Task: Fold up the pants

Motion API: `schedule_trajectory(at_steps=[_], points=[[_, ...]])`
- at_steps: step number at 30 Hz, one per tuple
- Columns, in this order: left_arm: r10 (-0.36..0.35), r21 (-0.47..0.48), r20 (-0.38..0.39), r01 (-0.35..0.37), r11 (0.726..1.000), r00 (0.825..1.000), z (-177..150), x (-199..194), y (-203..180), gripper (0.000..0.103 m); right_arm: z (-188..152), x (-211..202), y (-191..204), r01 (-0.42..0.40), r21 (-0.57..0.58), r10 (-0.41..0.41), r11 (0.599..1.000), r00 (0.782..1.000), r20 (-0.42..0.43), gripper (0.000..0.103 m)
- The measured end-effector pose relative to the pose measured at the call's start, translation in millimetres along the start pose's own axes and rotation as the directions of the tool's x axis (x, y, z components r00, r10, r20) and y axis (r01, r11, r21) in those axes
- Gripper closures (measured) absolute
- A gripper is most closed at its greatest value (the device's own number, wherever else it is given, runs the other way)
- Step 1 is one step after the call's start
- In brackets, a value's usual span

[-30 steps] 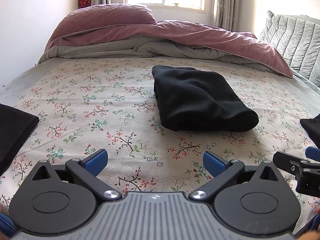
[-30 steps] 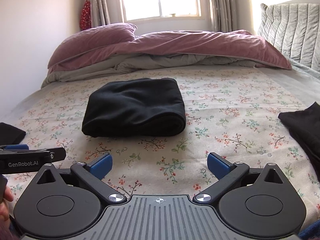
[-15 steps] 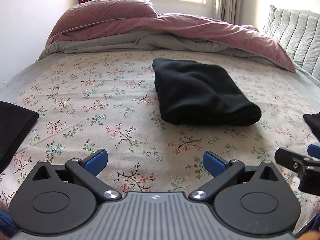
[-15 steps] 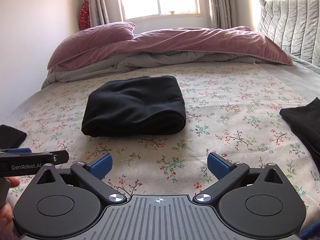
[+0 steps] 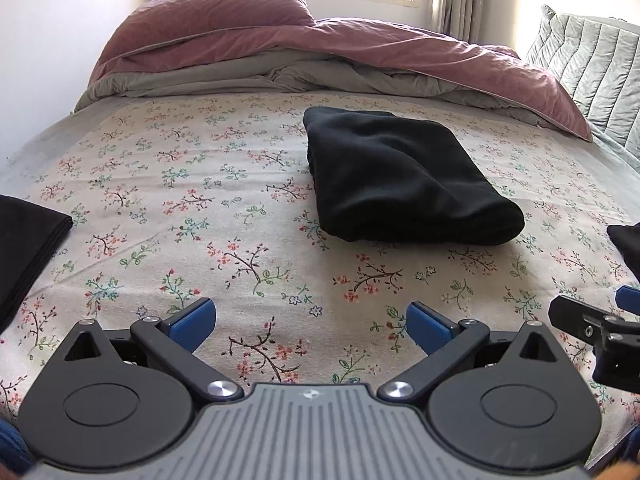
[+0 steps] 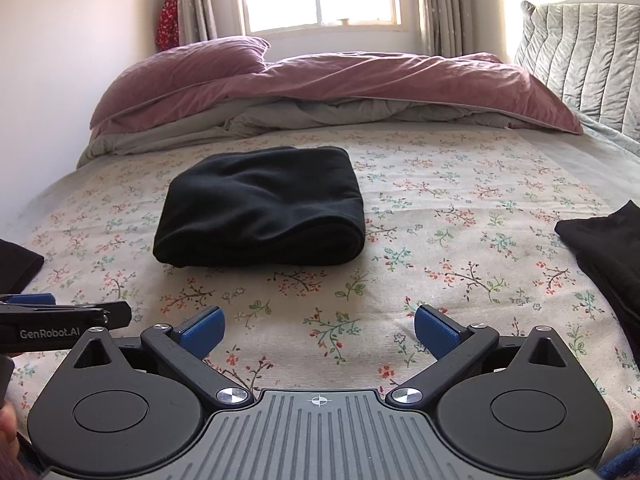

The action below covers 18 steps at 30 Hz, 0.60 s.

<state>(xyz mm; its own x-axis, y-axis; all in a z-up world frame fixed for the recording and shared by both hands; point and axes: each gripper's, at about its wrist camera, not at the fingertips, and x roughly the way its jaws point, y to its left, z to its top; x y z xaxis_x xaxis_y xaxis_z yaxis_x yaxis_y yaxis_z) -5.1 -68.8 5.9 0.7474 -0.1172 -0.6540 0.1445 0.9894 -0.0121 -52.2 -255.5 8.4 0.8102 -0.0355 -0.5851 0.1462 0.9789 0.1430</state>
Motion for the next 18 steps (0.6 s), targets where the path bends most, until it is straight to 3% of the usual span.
schedule_trajectory(at_steps=[18], points=[[-0.008,0.020,0.007,0.008,1.000,1.000,-1.1,-0.3,-3.4,0.000,-1.6,0.6,1.6,0.005,-0.021,-0.005,1.000,1.000,-0.003,0.001]])
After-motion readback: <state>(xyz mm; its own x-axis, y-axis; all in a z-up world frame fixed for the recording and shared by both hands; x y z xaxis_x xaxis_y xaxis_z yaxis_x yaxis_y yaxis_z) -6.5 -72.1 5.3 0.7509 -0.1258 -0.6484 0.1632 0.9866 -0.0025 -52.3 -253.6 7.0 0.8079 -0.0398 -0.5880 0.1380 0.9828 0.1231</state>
